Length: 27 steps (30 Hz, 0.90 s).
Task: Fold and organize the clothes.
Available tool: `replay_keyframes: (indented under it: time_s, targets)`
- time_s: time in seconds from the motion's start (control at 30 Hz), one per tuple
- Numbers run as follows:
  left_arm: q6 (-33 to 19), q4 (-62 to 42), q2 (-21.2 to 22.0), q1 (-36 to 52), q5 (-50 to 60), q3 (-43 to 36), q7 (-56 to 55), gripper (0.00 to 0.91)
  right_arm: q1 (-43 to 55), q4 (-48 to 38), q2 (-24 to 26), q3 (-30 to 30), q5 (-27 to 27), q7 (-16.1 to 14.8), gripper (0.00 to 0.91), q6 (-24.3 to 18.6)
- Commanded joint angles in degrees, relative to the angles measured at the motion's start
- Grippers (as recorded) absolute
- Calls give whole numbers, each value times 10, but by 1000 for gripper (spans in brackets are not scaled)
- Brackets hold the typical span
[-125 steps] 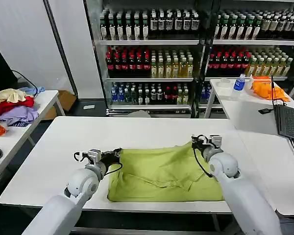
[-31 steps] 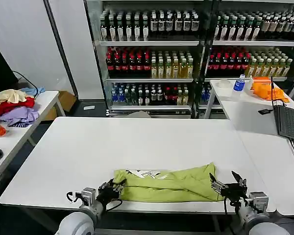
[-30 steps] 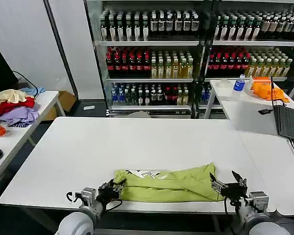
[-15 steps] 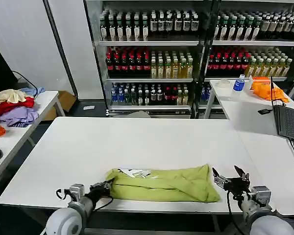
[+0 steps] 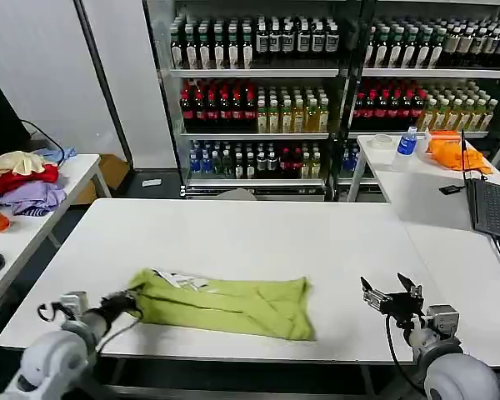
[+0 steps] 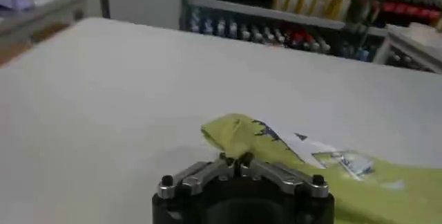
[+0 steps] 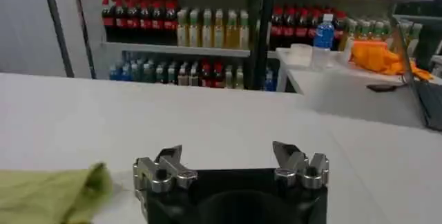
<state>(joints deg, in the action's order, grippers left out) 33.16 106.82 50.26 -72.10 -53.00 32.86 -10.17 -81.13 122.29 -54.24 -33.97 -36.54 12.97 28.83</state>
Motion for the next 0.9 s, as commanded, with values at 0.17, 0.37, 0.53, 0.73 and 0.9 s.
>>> replay_keyframes:
  time_s: [0.17,0.37,0.53,0.73,0.9]
  targets:
    - [-4,65,8,12,-139,29,0,20,38,-18,13,16,-8,0,907,0]
    - [-7,129,38,30,-166,-44,-10,20,38,-24,12,20,-8,0,907,0]
    - [-11,117,59,54,-174,-107,-13,20,35,-28,11,20,-6,0,907,1]
    - [-14,98,68,78,-184,-160,-26,20,42,-34,9,28,-4,0,907,1]
    - [-17,74,87,101,-182,-209,-38,20,54,-40,1,35,-2,1,907,2]
